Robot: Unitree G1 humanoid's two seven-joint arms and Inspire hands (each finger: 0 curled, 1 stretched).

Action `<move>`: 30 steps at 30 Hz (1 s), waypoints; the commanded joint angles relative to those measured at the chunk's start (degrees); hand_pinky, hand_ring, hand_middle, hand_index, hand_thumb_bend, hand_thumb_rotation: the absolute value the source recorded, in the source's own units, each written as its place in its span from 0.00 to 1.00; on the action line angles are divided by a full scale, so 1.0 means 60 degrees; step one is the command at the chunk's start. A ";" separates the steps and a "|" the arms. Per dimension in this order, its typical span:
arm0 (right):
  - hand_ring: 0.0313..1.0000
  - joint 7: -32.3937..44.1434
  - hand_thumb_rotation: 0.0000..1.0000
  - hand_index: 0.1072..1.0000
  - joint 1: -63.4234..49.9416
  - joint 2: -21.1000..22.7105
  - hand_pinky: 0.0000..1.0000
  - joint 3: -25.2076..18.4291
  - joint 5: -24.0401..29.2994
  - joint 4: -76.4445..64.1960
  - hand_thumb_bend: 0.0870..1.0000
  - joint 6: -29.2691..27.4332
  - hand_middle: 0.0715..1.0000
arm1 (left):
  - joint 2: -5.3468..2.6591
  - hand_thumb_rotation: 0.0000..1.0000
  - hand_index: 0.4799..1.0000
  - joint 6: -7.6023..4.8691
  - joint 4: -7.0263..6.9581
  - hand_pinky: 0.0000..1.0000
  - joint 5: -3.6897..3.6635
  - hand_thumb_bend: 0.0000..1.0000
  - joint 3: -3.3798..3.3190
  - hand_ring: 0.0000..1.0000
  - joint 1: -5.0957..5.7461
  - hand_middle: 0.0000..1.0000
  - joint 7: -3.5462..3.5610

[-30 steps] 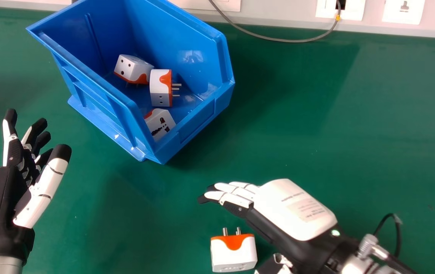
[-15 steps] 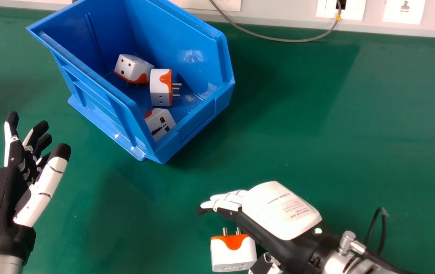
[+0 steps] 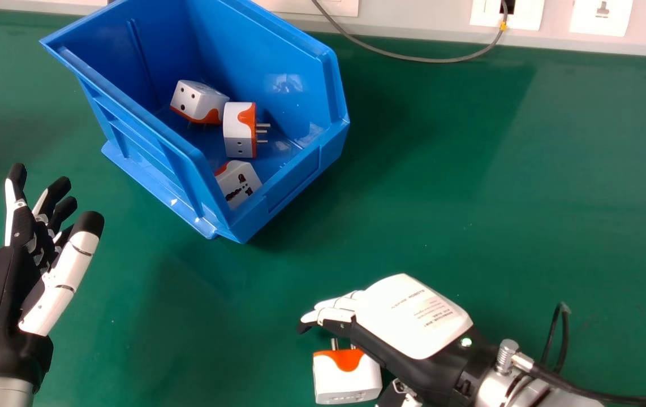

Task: Pick all objects and put in blue box

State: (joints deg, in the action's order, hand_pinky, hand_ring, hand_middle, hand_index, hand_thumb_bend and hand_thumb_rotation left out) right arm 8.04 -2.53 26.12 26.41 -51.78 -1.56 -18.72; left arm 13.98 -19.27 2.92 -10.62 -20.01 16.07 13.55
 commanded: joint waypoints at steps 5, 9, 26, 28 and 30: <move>0.79 0.0236 0.16 0.76 0.0330 0.0200 0.67 0.0164 -0.0006 0.0194 0.78 0.0014 0.81 | 0.0051 0.60 0.87 -0.0079 -0.0207 0.90 -0.0090 0.57 -0.0089 0.94 -0.0020 0.96 -0.0034; 0.78 0.0255 0.14 0.75 0.0450 0.0211 0.67 0.0218 0.0035 0.0317 0.77 0.0032 0.80 | 0.0057 0.59 0.87 -0.0043 -0.0240 0.90 -0.0064 0.57 -0.0067 0.94 -0.0045 0.96 -0.0055; 0.63 -0.1556 0.09 0.57 0.0849 0.0149 0.53 0.0592 -0.0702 0.1273 0.60 -0.0086 0.65 | 0.0080 0.58 0.87 0.0039 -0.0317 0.90 0.0009 0.56 -0.0025 0.94 -0.0145 0.95 -0.0156; 0.61 -0.1880 0.10 0.54 0.0874 0.0146 0.51 0.0654 -0.0840 0.1416 0.57 -0.0089 0.62 | 0.0074 0.58 0.87 0.0016 -0.0275 0.90 -0.0023 0.56 -0.0027 0.94 -0.0176 0.95 -0.0138; 0.61 -0.2109 0.10 0.54 0.0913 0.0151 0.51 0.0708 -0.0984 0.1495 0.57 -0.0048 0.62 | 0.0081 0.58 0.87 -0.0004 -0.0224 0.90 -0.0020 0.56 -0.0033 0.94 -0.0209 0.95 -0.0131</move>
State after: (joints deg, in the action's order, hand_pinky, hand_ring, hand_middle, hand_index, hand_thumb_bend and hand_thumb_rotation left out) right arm -3.48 2.15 26.65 30.36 -54.80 5.64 -20.57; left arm 13.98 -18.67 1.93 -10.35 -19.94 15.22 12.55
